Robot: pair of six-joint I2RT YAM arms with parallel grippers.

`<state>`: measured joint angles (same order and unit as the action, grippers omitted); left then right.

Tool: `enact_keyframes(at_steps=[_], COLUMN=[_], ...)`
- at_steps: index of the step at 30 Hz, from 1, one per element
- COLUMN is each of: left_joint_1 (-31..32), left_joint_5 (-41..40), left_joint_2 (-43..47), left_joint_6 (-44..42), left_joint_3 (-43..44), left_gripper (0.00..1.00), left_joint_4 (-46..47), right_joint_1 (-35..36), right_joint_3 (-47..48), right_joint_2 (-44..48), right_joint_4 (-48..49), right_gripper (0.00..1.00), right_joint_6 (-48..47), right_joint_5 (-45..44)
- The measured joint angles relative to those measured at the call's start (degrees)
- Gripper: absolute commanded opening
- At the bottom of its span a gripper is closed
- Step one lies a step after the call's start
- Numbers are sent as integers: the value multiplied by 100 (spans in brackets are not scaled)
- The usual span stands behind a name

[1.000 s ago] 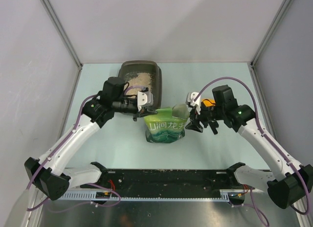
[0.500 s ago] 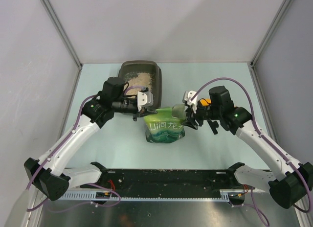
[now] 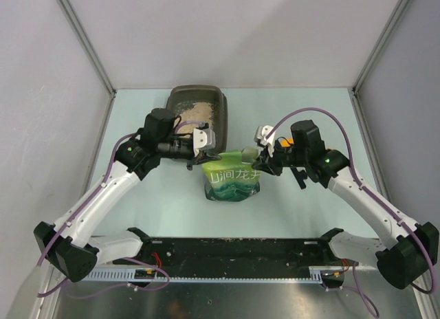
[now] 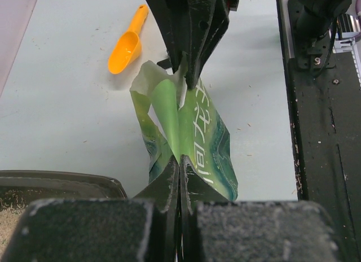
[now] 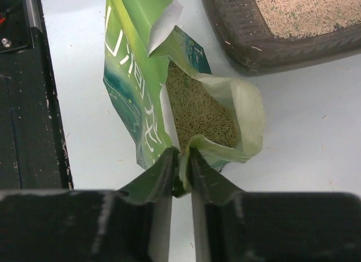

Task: Fill the litter box with clean litter

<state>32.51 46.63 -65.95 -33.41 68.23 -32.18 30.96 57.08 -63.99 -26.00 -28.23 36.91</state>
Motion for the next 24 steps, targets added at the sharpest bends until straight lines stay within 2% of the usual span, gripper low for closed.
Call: enact_keyframes(at_steps=[1, 2, 4, 5, 8, 13, 16, 17, 20, 24], left_joint_1=[0, 0, -2, -28, -92, -387, -664, -715, -807, -721], left_joint_5=[-2, -7, -17, -17, -37, -144, -356, -435, -605, -662], left_joint_2=[0, 0, 0, -2, -61, -258, -511, -623, -1276, -2044], left_joint_6=[4, 17, 98, 173, 382, 826, 1054, 1086, 1143, 1202], left_joint_3=[0, 0, 4, 42, 420, 1314, 1373, 1364, 1172, 691], left_gripper=[10, 21, 31, 39, 47, 47, 35, 26, 18, 15], left_joint_4=[0, 0, 13, -11, -50, 385, 748, 811, 1054, 1137], right_joint_1=[2, 4, 4, 4, 4, 4, 4, 4, -20, -85], right_joint_3=[-7, -7, -7, -7, -7, -7, -7, -7, -7, -7], right_joint_2=[-20, -33, -42, -42, -48, -114, -140, -144, -177, -212], right_joint_4=[15, 20, 20, 22, 22, 103, 155, 168, 240, 315], right_gripper=[11, 9, 6, 6, 6, 6, 6, 6, 8, 12], right_joint_6=[31, 37, 39, 57, 72, 107, 149, 162, 249, 341], right_joint_5=[4, 7, 4, -2, -4, -7, -31, -37, -52, -52])
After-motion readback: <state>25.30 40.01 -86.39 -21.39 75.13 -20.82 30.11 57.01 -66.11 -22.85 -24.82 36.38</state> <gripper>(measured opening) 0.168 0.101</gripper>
